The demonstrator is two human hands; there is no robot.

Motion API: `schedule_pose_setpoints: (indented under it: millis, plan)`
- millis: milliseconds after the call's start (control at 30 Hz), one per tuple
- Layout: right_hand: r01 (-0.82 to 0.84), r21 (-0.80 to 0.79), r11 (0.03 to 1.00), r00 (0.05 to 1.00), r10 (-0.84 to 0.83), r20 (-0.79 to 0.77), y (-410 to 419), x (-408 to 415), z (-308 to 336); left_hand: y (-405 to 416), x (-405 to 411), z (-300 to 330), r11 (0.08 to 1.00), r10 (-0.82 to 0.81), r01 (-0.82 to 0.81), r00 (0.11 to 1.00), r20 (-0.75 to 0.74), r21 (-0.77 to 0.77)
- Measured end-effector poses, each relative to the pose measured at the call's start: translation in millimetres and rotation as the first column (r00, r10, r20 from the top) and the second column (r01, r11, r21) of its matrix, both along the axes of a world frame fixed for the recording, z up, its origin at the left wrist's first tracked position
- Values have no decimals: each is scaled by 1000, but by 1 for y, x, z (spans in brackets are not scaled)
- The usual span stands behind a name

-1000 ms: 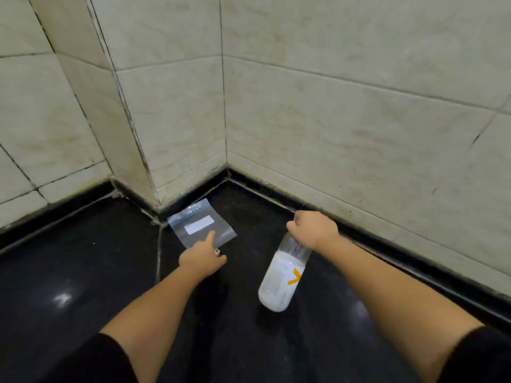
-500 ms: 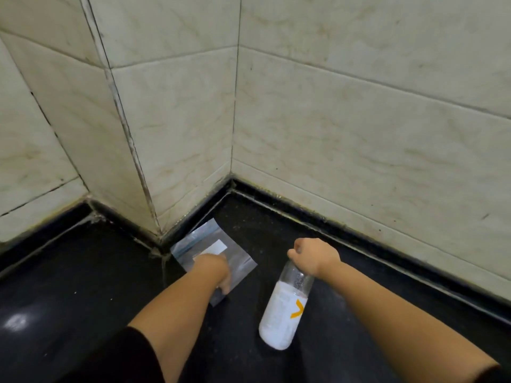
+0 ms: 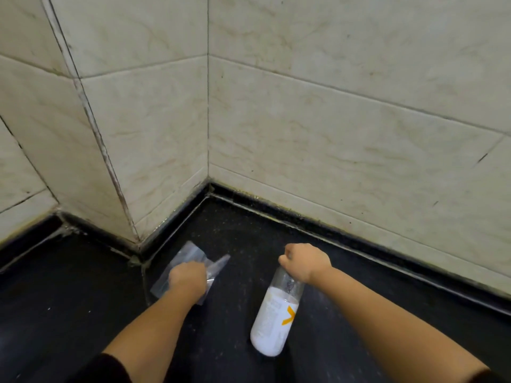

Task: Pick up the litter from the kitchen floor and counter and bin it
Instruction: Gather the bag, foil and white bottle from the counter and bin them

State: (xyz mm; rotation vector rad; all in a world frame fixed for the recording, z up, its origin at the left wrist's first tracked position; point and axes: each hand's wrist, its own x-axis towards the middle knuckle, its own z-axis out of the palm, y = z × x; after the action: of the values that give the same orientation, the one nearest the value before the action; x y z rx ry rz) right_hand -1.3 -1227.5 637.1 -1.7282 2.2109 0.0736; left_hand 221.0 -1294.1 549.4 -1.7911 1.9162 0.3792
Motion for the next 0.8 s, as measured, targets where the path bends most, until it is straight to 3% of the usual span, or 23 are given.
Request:
schedule_pose_setpoints:
  millis: [233,367,500,800]
  plan:
    - [-10,-74,997,999,13,42,21,-16,16,33,-4,21,988,103,-127,967,-235,-90]
    - [-28,-101,994,998,34,54,45,-30,25,55,-35,53,976,71,-133,942,-329,-171]
    - [-73,-139,988,995,82,54,78,-49,34,100,-54,71,957,96,-189,922,-375,-219]
    - [-260,-206,943,949,289,128,177,-56,26,281,-22,63,855,396,-489,831,-390,-173]
